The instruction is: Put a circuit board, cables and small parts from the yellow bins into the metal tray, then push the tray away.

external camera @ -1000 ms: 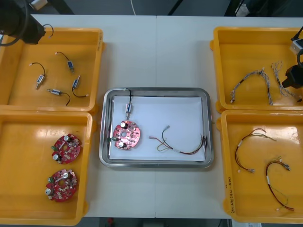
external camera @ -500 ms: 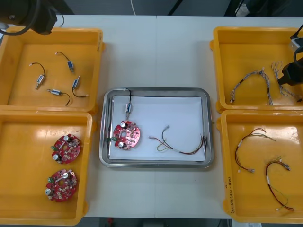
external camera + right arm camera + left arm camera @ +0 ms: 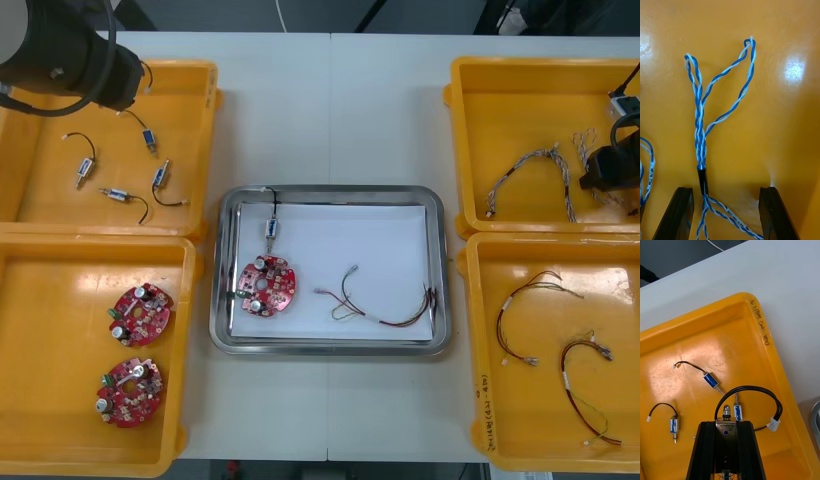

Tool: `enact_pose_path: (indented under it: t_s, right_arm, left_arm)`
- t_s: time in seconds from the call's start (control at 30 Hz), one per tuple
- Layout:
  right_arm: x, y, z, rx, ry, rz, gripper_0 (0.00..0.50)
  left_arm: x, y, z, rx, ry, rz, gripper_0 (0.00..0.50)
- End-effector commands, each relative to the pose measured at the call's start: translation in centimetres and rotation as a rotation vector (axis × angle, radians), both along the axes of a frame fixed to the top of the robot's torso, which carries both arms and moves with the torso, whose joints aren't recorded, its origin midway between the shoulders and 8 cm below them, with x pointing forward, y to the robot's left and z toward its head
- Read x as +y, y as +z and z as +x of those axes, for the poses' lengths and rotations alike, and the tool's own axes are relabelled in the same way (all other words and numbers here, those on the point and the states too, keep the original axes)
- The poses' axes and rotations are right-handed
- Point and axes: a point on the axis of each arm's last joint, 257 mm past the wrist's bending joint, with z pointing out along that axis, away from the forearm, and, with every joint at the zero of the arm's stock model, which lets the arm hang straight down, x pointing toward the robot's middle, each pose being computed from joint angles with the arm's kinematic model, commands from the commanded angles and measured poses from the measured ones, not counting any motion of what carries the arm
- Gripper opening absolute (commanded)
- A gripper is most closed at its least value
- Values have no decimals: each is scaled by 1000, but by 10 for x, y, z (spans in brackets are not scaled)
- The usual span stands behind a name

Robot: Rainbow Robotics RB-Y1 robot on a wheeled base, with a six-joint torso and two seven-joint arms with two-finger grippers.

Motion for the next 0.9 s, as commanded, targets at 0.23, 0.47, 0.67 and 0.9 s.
enact_pose_path:
  t_s: [0.23, 0.47, 0.67, 0.9]
  right_arm:
    - [18, 8, 19, -59, 26, 42, 500]
    - [13, 2, 14, -35, 39, 4, 500]
    - [10, -11, 4, -1, 44, -1, 500]
    - [6, -20, -3, 19, 55, -19, 500]
  left_arm:
    - [-14, -25, -28, 48, 52, -23, 1]
    - [-23, -40, -38, 86, 92, -31, 1]
    - [-33, -47, -42, 106, 115, -62, 3]
    - [-39, -55, -48, 136, 134, -79, 1]
